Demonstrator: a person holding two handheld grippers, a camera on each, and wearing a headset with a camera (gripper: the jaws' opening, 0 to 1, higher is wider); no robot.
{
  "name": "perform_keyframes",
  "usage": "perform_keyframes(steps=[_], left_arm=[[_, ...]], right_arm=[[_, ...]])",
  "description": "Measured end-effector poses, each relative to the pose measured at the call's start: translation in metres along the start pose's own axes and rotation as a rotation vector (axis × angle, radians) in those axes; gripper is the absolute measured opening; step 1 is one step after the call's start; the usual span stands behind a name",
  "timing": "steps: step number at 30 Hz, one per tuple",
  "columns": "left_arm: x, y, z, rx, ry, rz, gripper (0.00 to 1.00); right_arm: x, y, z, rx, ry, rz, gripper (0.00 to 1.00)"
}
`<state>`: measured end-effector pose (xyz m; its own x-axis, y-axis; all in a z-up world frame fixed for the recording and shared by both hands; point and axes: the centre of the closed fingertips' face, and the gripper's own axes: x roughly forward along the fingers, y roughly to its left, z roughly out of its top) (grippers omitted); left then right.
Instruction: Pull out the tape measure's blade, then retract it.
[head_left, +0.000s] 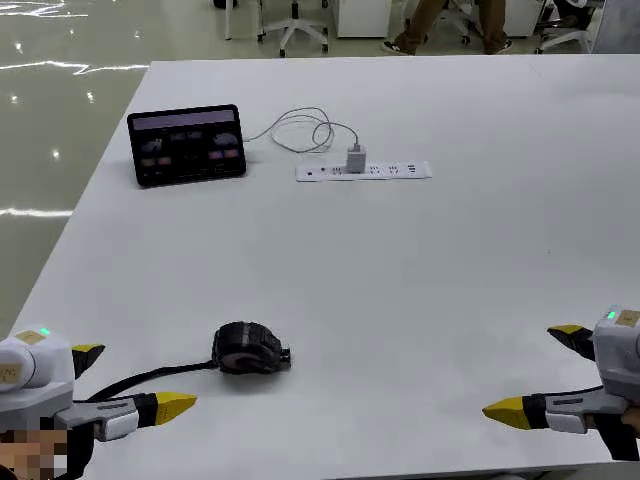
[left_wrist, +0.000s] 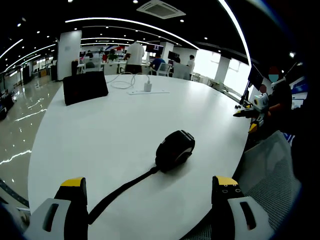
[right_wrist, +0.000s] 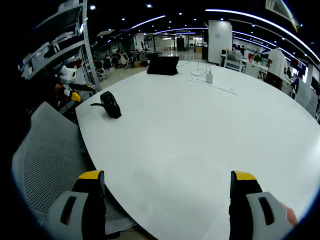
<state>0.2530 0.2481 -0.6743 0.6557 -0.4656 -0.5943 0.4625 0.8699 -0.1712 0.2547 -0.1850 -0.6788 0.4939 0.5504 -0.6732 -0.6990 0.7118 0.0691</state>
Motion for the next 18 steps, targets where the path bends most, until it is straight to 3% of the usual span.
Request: perform_keyframes(steps=[5,18], left_arm=[[0.0003,-0.0009,0.0042,0.019,-0.017,-0.004,1.00],[0.0052,-0.0042,0.0050,0.033,-0.003,-0.030,1.00]], right_arm=[[0.0013,0.0027,0.0025,-0.018,-0.009,0.003,1.00],[0.0034,-0.0009,0.0045,-0.026,-0.015,0.004,1.00]])
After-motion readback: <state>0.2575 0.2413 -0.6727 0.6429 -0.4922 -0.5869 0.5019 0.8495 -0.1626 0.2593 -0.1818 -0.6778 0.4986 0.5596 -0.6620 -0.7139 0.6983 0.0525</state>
